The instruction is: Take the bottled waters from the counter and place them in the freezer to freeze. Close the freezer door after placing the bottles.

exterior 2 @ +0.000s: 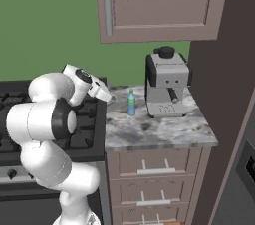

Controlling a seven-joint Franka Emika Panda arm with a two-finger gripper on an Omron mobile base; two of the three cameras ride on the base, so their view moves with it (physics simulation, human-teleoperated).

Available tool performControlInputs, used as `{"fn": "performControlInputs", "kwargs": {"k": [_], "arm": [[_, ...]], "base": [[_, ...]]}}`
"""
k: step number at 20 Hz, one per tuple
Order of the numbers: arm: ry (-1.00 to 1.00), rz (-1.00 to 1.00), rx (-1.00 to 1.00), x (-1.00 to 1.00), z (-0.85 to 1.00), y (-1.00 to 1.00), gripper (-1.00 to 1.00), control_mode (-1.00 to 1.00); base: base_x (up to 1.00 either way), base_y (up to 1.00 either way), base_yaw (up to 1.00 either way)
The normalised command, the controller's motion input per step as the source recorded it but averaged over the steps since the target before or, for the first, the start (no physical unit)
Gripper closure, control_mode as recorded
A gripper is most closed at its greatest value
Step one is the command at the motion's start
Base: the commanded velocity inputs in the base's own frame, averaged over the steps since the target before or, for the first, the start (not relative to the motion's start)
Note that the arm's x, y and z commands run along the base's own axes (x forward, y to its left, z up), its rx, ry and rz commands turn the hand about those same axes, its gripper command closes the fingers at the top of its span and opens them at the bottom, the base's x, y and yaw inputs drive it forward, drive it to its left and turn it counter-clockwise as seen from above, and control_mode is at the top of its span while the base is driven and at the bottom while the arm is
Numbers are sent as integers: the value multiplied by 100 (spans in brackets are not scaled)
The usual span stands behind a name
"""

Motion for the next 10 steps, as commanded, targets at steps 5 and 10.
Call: {"fn": "performControlInputs", "kwargs": {"k": [5, 10], "arm": [[16, -33, 0, 28, -4, 1, -100, -100], [1, -33, -7, 8, 1, 8, -100, -100]], "base": [[0, 0, 0], [0, 0, 0]]}}
